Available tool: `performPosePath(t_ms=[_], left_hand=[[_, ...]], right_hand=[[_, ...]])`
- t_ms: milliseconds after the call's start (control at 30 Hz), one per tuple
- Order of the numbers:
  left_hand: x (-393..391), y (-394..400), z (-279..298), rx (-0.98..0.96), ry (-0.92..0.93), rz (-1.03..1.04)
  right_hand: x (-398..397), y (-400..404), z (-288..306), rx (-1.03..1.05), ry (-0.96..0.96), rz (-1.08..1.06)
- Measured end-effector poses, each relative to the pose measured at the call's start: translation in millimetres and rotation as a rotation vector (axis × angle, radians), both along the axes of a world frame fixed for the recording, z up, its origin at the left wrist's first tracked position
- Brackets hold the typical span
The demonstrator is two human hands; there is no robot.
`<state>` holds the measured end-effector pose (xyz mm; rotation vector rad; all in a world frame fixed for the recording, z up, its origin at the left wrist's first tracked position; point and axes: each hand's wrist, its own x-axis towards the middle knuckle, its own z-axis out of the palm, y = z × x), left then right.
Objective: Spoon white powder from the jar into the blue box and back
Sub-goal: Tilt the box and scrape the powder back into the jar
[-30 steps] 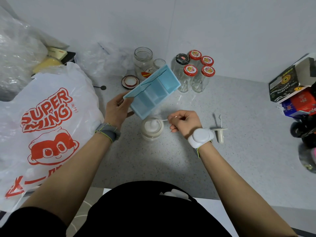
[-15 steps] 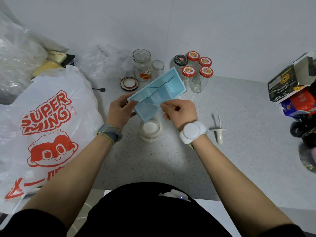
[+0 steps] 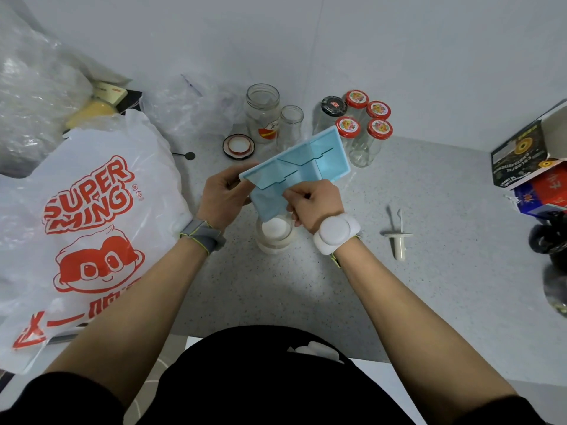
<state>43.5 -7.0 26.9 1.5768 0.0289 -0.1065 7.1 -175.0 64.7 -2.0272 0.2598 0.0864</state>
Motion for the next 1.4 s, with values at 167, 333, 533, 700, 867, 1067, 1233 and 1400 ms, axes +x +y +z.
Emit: performPosePath(t_ms=[167,333,533,700,867,1067,1233,1400], left_hand=[[2,2,3,-0.010,-0.001,0.019],[2,2,5,-0.020,0.019,0.052],[2,3,2,-0.024,0.042,0.061],[4,3,-1,-0.032,0.061,0.113],[4,6,-7,-0.048,0.082,0.167],[1,5,-9,-0.071,0.090,0.175],[0,4,-9,-0.048,0.086,0.173],[-2,2,-7,-0.035,0.067,0.153]], right_hand=[[2,-2,2,0.314,0.148,-0.182],[4,2,8,0.512,0.265,-0.307],[6,-5,8,0.549,0.271,-0.336],[3,-19,8,0.511,0.199,-0.309],[-6,-29,-3,0.429,0.147,-0.232],[-19,-30,-27,0.260,0.100,-0.163],[-22,-32,-26,0.261,0.059,-0.173],[-21,-33,-10,0.324,-0.097,-0.215]])
